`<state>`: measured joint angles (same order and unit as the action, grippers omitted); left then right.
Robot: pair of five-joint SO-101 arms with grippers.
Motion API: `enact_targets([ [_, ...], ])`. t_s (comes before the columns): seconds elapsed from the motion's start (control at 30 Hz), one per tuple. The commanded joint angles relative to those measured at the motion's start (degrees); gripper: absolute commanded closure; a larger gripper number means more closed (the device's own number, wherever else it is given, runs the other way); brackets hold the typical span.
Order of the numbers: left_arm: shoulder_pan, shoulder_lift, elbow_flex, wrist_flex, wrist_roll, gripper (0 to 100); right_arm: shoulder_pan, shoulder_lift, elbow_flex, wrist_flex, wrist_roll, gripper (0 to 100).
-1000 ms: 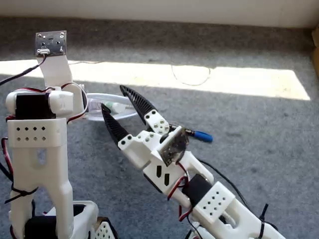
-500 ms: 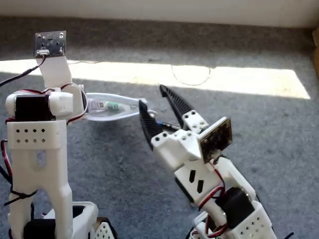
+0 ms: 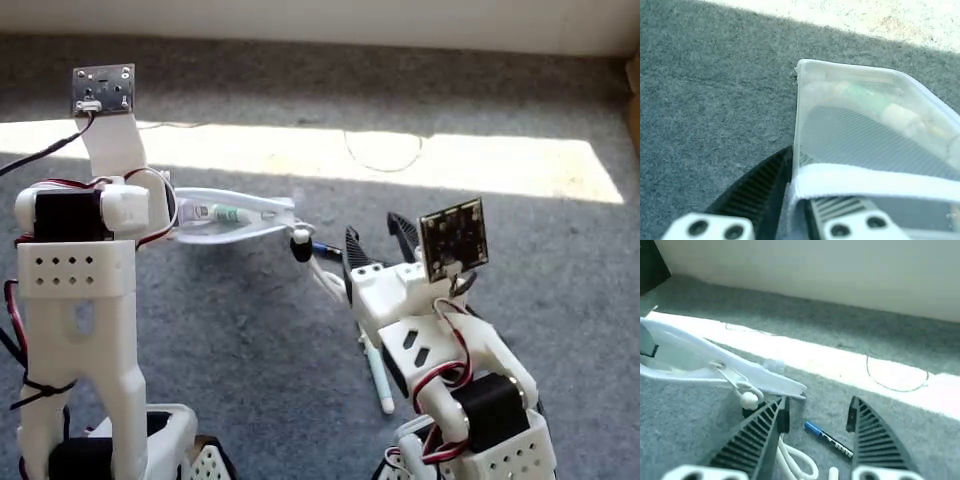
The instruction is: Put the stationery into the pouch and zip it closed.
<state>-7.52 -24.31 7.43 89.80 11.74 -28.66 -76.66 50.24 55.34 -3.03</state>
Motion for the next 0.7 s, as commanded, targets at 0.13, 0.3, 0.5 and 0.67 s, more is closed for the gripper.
enact_targets([
  [0.13, -0.84, 0.75, 0.48, -1.14, 0.18, 99, 0.92, 17.89, -2.33, 8.40, -0.62, 81.7],
  [0.3, -0.84, 0.75, 0.48, -1.14, 0.18, 99, 0.92, 28.00, -2.33, 8.40, -0.62, 81.7],
  [0.5, -0.92, 0.75, 0.48, -1.14, 0.18, 99, 0.92, 36.97, -2.33, 8.13, -0.26, 81.7],
  [0.67, -0.92, 0.75, 0.48, -1.14, 0.18, 99, 0.92, 42.95, -2.42, 5.32, -0.18, 81.7],
])
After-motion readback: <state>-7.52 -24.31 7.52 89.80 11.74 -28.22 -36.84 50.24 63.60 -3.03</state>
